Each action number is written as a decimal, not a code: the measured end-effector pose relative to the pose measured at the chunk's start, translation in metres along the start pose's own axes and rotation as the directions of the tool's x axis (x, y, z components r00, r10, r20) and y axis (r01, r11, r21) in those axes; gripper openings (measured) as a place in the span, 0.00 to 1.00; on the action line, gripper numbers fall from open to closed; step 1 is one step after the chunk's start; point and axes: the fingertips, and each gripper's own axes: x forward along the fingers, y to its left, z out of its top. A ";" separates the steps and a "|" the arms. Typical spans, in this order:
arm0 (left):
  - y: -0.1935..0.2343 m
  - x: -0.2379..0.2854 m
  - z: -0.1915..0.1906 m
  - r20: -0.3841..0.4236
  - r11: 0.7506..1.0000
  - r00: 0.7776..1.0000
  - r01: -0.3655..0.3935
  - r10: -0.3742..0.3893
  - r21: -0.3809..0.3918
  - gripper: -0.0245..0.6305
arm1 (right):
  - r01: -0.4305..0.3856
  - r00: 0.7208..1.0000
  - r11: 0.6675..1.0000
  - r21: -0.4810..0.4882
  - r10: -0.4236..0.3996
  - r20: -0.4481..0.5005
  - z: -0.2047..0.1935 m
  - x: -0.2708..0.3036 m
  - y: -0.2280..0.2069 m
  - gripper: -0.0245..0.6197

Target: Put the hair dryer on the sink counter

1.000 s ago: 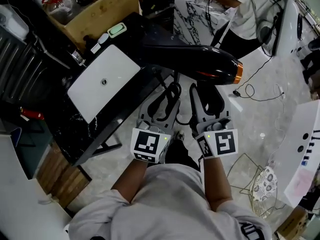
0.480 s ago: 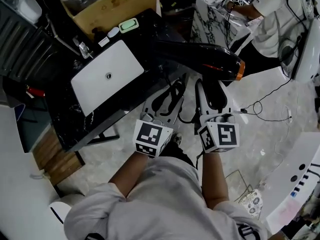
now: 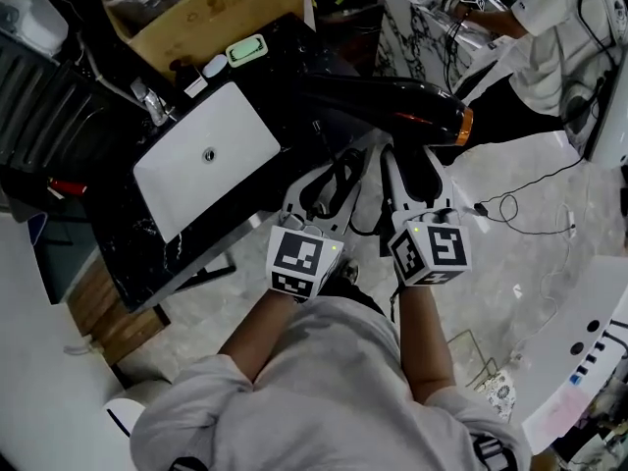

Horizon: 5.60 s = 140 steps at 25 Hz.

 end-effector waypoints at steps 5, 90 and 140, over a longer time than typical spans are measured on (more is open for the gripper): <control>0.030 0.027 -0.011 -0.049 0.999 0.999 0.009 -0.011 -0.044 0.29 | -0.002 0.999 1.000 0.022 0.003 -0.037 -0.011 0.038 -0.007 0.34; 0.221 0.131 -0.123 -0.402 0.963 0.911 -0.024 -0.089 -0.268 0.29 | 0.143 0.835 0.951 0.275 0.033 -0.549 -0.205 0.262 -0.010 0.33; 0.213 0.138 -0.133 -0.460 0.998 0.888 0.002 -0.031 -0.064 0.29 | 0.111 0.839 0.981 0.162 -0.005 -0.544 -0.204 0.206 -0.020 0.43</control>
